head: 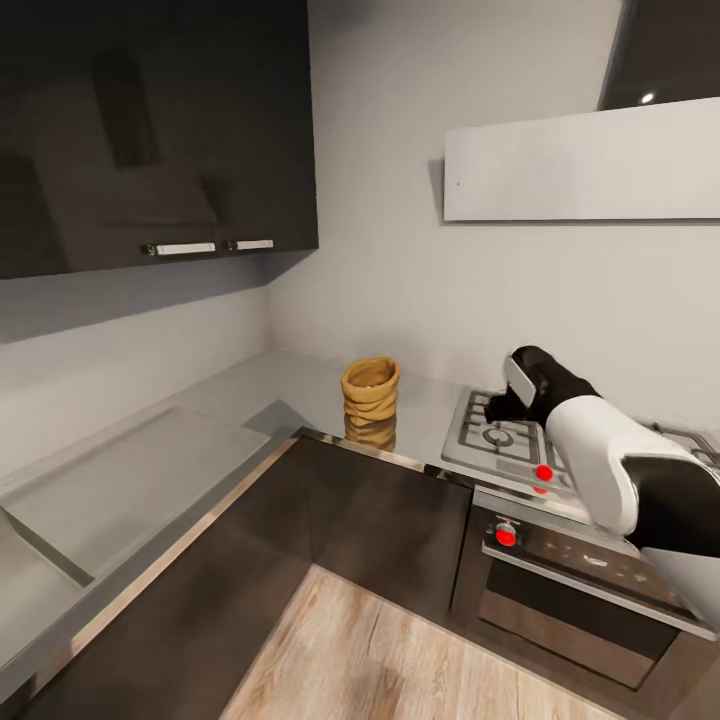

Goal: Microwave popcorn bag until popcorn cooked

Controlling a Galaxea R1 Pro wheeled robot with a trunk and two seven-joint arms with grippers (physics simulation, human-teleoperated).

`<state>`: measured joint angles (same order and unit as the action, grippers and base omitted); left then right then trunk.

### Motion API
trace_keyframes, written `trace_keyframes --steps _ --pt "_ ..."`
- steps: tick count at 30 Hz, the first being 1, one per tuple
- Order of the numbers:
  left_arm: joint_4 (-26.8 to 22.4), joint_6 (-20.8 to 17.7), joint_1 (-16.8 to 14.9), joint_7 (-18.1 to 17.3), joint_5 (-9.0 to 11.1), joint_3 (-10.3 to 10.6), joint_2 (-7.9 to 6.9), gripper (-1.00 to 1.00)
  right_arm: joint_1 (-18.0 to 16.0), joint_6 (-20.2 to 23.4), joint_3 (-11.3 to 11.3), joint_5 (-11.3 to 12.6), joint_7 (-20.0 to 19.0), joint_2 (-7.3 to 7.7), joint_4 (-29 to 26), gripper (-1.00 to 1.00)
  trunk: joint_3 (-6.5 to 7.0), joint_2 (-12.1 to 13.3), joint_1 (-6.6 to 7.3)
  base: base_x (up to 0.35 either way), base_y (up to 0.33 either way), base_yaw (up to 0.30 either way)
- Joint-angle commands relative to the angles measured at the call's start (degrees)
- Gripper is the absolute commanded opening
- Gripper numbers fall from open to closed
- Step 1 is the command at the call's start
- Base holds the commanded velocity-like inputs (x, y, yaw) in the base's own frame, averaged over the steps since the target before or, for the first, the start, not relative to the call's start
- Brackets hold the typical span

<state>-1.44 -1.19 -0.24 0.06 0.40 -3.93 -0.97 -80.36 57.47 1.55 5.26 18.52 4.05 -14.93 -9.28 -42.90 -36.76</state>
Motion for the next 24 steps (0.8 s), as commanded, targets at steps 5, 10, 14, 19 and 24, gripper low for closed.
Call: trace_keyframes --steps 5,10,14,19,24 --pt "-0.05 -0.12 -0.02 0.03 0.04 -0.37 0.0 1.0 -0.78 -0.04 0.26 0.75 2.03 -0.01 3.47 1.0 -0.09 -0.07 -0.01 0.0 0.0 0.0" --pt "-0.05 -0.12 -0.02 0.03 0.04 -0.37 0.0 1.0 -0.84 -0.09 0.54 0.8 2.03 -0.01 1.31 1.0 -0.09 -0.07 -0.01 0.0 0.0 0.0" --pt "-0.05 -0.12 -0.02 0.03 0.04 -0.37 0.0 1.0 -0.85 0.03 2.18 0.8 2.12 -0.01 0.27 1.0 -0.09 -0.07 -0.01 0.0 0.0 0.0" --pt "-0.05 -0.12 -0.02 0.03 0.04 -0.37 0.0 1.0 -0.86 0.09 2.81 0.8 2.14 -0.01 -0.82 1.0 -0.09 -0.07 -0.01 0.22 0.0 0.0" --pt "-0.05 -0.12 -0.02 0.02 0.04 -0.37 0.0 1.0 -0.85 0.04 2.9 0.8 2.14 -0.01 -0.97 1.0 -0.12 -0.07 -0.01 0.332 0.0 0.032"
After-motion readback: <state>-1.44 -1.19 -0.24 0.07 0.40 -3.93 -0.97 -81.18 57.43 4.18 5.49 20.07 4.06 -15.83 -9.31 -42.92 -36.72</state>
